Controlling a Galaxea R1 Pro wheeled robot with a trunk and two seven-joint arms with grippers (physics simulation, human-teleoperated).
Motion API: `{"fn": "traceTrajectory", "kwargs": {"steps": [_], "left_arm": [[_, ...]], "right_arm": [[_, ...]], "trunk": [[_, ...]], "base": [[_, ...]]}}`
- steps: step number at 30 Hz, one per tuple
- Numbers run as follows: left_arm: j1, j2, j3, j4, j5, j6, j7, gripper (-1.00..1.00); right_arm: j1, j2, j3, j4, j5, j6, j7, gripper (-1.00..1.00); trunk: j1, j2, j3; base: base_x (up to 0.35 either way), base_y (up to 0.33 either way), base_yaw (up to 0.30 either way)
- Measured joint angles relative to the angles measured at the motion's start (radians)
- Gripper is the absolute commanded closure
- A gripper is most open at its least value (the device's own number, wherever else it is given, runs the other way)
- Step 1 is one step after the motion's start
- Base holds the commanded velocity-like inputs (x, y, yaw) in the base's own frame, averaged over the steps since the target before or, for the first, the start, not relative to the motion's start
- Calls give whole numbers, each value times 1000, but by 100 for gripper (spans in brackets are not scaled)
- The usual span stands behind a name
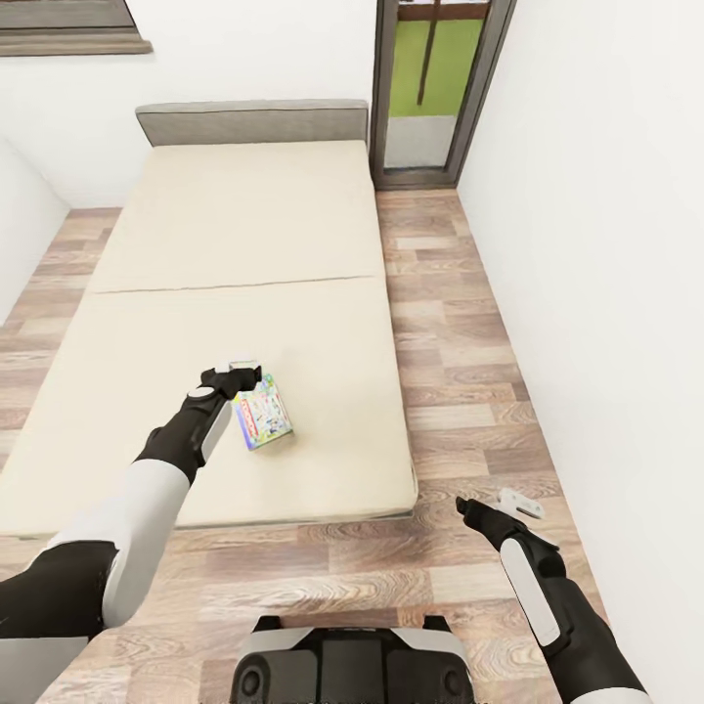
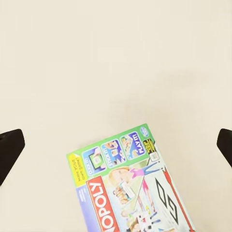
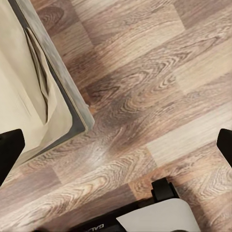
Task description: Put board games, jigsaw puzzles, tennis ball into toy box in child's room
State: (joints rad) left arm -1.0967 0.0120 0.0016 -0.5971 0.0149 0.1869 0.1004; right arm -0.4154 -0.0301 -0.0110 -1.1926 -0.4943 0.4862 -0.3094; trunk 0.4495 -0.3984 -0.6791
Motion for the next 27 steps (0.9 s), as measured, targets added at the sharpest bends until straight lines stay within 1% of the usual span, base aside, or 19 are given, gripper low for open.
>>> {"fn": "traceTrajectory", "kwargs": {"steps": [4, 5, 9, 17, 27], "left_arm": [[-34, 17, 2, 0, 0, 58, 0, -100], [-51, 28, 2, 0, 2, 83, 0, -100], [-89, 44, 3, 0, 5, 130, -1, -100], [-106, 51, 2, 0, 5, 155, -1, -100], [-109, 45, 2, 24, 3, 157, -2, -100]], "right_arm": [[0, 0, 1, 0, 0, 0, 0, -100], [0, -1, 1, 0, 0, 0, 0, -100], [0, -1, 1, -1, 0, 1, 0, -100], [0, 1, 1, -1, 0, 2, 0, -100], [0, -2, 1, -1, 0, 3, 0, -100]], "trunk": [[0, 0, -6], [0, 0, -8], [0, 0, -14], [0, 0, -27], [0, 0, -43]], "base": [[0, 0, 65], [0, 0, 65], [0, 0, 65], [0, 0, 65], [0, 0, 61]]}}
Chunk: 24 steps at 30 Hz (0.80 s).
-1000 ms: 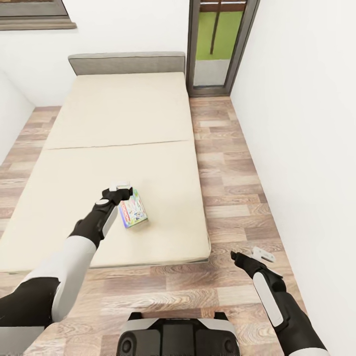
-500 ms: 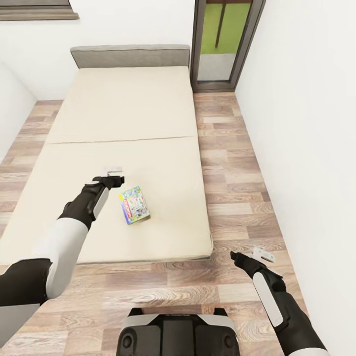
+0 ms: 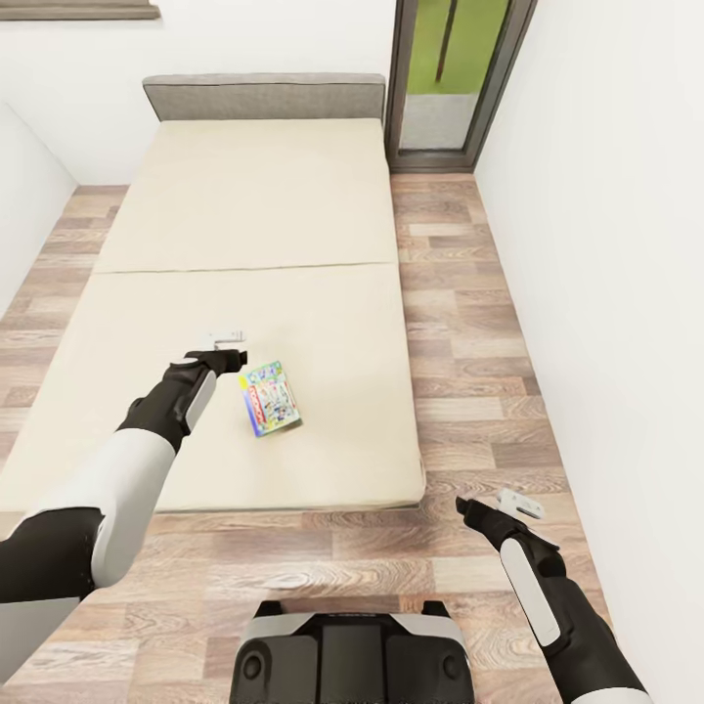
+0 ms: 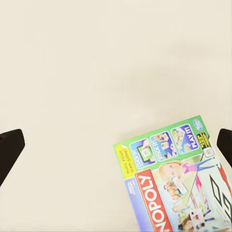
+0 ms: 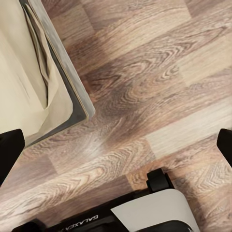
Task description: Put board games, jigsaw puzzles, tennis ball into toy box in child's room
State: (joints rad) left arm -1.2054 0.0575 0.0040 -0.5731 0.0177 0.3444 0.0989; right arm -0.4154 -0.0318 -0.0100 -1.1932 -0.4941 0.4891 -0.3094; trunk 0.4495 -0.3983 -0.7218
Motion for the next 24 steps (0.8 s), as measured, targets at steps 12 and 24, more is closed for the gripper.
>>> {"fn": "traceTrajectory", "kwargs": {"steps": [12, 24], "left_arm": [[-1, -4, -10, 4, -4, -7, 0, -100], [0, -3, -13, 4, -4, -14, -1, -100]], "right_arm": [[0, 0, -1, -1, -1, 0, 0, -100], [0, 0, 1, -7, 1, -1, 1, -100]], "trunk": [[0, 0, -7], [0, 0, -8]], "base": [[0, 0, -120], [0, 0, -39]]}}
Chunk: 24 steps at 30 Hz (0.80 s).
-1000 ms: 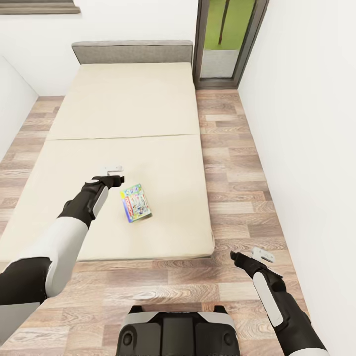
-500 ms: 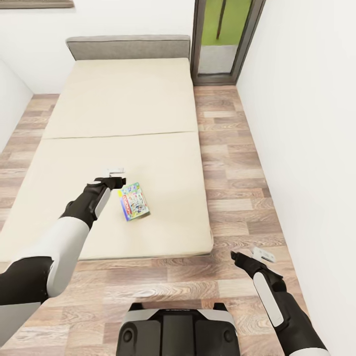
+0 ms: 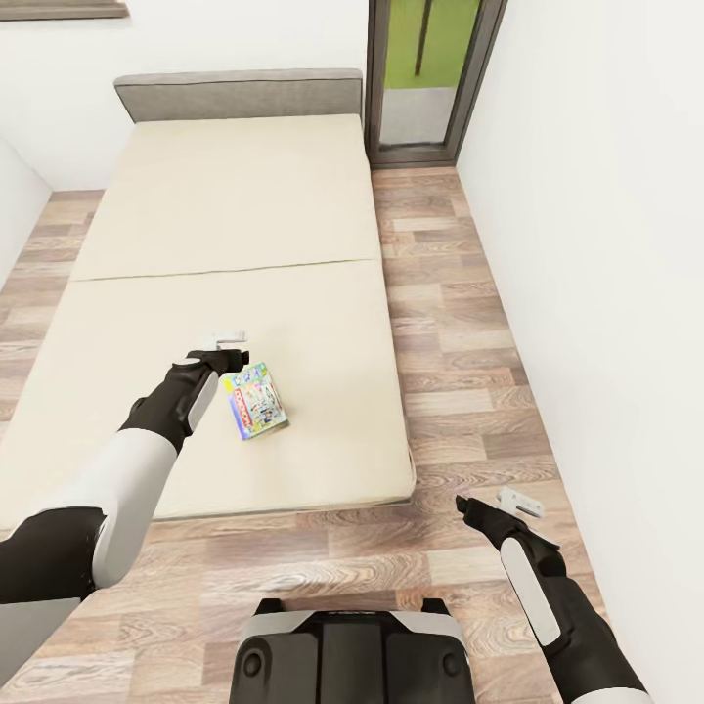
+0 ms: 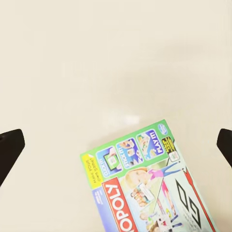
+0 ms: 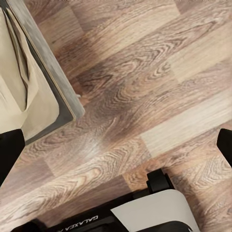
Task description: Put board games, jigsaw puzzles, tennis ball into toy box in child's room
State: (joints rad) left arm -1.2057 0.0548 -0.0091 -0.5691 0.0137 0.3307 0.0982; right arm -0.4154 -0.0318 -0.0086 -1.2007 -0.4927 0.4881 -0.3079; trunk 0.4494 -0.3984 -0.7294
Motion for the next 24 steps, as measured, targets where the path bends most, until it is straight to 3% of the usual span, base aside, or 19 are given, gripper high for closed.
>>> {"fn": "traceTrajectory", "kwargs": {"steps": [15, 24], "left_arm": [[0, 0, -1, 0, 0, -2, 0, -100], [0, -1, -1, 0, 0, -2, 0, -100]], "right_arm": [[0, 0, 34, 4, 0, -1, 1, -100], [0, -1, 39, 7, -3, 0, 2, -100]], "trunk": [[0, 0, -3], [0, 0, -14]], "base": [[0, 0, -5], [0, 0, -85]]}}
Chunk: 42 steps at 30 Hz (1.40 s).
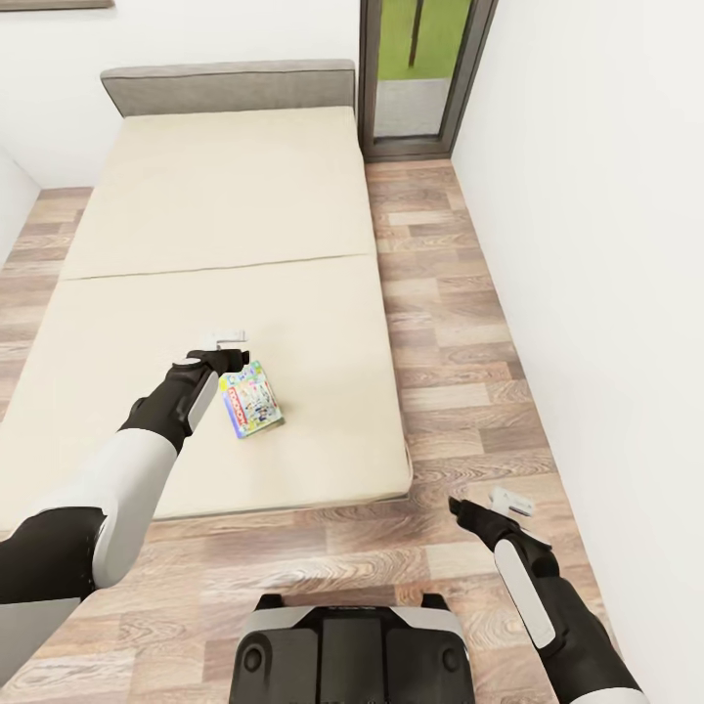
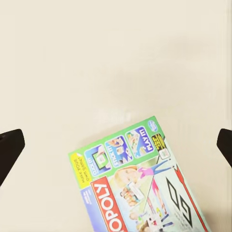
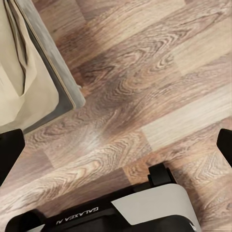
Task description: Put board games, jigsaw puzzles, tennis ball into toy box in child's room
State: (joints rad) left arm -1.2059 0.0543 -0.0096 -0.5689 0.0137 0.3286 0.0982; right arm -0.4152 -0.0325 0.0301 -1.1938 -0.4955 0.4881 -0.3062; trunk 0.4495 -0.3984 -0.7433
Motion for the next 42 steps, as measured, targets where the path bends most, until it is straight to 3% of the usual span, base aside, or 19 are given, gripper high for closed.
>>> {"fn": "traceTrajectory", "kwargs": {"steps": [25, 34, 42], "left_arm": [[0, 2, -1, -6, 0, -1, 0, -100], [0, 0, -1, -6, -1, -92, 1, -100], [0, 0, -1, -6, 0, -105, 1, -100]], "right_arm": [[0, 0, 2, -4, 3, -1, 0, -100], [0, 0, 3, -4, 3, -1, 0, -100], [0, 0, 3, -4, 3, -1, 0, -100]], "trunk": [[0, 0, -19], [0, 0, -23], [0, 0, -24]], "base": [[0, 0, -24], [0, 0, 0], [62, 0, 0]]}}
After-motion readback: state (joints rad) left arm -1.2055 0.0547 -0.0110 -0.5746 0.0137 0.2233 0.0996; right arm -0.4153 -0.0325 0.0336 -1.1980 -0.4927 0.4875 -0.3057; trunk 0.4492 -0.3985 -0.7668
